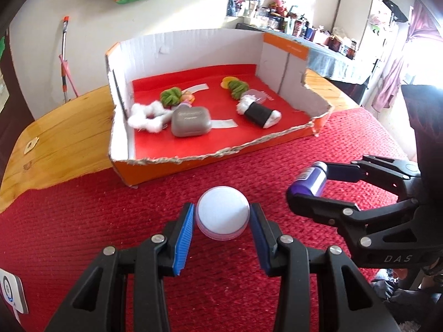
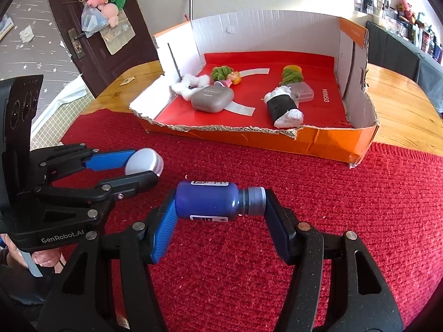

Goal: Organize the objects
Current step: 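Carry the blue bottle and white lid with both grippers into the box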

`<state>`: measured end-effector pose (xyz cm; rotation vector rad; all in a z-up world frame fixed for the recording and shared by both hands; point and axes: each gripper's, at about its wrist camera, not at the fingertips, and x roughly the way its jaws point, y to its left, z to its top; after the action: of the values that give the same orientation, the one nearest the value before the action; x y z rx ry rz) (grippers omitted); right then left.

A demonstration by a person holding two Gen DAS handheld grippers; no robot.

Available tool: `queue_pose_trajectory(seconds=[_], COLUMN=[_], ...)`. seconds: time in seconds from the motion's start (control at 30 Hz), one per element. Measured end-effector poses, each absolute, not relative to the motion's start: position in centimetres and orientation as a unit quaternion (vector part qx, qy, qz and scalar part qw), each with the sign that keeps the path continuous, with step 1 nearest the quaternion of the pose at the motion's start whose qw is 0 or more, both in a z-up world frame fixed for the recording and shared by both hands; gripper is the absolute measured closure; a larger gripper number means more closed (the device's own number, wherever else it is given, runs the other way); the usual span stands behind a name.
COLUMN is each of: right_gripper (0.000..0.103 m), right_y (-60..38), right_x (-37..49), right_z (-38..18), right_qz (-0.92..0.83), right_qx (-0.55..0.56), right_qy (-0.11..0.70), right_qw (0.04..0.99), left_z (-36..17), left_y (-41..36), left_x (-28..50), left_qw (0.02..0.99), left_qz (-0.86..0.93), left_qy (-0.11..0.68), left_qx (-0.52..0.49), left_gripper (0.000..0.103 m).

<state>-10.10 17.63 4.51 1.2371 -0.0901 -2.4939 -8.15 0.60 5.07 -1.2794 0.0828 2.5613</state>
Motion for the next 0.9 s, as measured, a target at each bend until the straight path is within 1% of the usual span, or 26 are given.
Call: queue_pose_trajectory(seconds=[0.27, 0.5, 0.9], right_gripper=[0.045, 0.045, 0.045], right_y=[18.3, 18.8, 19.8], right_x=[-9.7, -10.4, -14.4], right_z=[6.6, 8.9, 9.7], right_qz=[-0.871, -0.866, -0.857], right_qx=[0.432, 0.419, 0.429], right_qy=[-0.066, -0.092, -0.108], right_qw=[0.225, 0.257, 0.264], left_z=[7.9, 9.6, 9.0], left_y=[0.7, -0.1, -0.2], left_x=[-8.4, -10.3, -15.1], left_qw=[0.154, 0.170, 0.194], left_qz=[0.895, 0.894, 0.867], left_qy=[0.039, 0.025, 0.003], left_qx=[-0.417, -0.413, -0.460], left_gripper=[0.061, 0.061, 0.061])
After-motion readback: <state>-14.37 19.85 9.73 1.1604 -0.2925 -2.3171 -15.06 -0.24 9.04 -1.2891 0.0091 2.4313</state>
